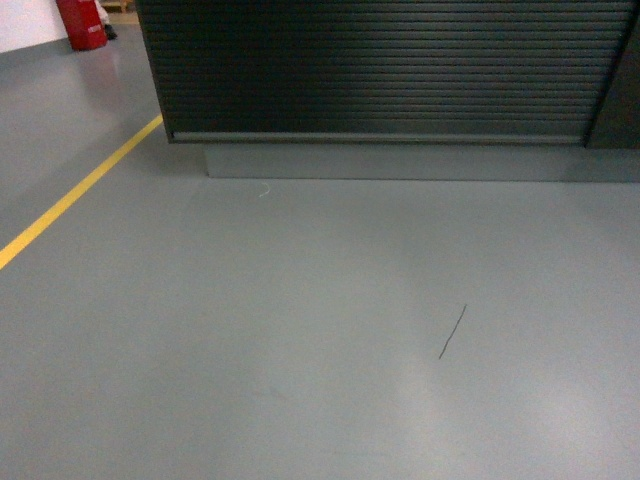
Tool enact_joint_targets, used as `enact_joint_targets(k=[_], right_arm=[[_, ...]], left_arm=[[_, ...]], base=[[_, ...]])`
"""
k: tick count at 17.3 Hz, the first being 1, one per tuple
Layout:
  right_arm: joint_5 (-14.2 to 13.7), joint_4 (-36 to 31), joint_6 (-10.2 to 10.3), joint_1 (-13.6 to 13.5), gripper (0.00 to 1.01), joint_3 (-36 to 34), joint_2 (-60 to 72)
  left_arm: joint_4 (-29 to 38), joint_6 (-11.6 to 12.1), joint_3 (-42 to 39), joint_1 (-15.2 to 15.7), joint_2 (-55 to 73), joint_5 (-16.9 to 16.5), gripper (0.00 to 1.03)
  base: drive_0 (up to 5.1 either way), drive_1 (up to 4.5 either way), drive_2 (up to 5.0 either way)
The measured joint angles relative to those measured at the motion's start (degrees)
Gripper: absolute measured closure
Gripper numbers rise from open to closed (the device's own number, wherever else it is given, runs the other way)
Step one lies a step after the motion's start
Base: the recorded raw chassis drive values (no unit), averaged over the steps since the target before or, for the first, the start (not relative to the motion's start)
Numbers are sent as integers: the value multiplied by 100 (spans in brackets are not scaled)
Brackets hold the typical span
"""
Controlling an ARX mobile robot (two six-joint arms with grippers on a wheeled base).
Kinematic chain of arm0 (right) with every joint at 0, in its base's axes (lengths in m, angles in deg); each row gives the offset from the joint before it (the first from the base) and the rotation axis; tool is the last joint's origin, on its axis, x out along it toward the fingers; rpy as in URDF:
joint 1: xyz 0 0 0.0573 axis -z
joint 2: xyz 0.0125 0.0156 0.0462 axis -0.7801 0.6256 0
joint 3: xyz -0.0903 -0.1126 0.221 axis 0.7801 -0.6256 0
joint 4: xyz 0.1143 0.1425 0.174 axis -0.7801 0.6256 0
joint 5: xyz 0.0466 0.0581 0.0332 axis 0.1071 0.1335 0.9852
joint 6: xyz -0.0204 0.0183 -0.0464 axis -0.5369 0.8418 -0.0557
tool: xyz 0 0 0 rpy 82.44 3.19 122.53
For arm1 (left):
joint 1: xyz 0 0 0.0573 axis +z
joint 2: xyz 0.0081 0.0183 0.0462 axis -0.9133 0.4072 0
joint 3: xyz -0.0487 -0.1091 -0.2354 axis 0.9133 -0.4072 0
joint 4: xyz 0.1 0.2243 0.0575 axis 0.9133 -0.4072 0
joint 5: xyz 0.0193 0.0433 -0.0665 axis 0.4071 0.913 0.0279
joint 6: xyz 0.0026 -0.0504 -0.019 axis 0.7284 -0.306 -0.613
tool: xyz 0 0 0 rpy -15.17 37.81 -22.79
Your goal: Place dark red mango on scale at checkout
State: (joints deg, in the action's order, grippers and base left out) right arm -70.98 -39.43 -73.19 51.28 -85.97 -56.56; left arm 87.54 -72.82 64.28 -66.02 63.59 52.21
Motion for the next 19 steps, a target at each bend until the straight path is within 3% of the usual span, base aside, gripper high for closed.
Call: enact_joint_targets(k=[19], right_arm=[[0,-20,0,0,3,0,0]], left_arm=[[4,0,0,0,0,-2,5]], base=[[-3,422,-427]])
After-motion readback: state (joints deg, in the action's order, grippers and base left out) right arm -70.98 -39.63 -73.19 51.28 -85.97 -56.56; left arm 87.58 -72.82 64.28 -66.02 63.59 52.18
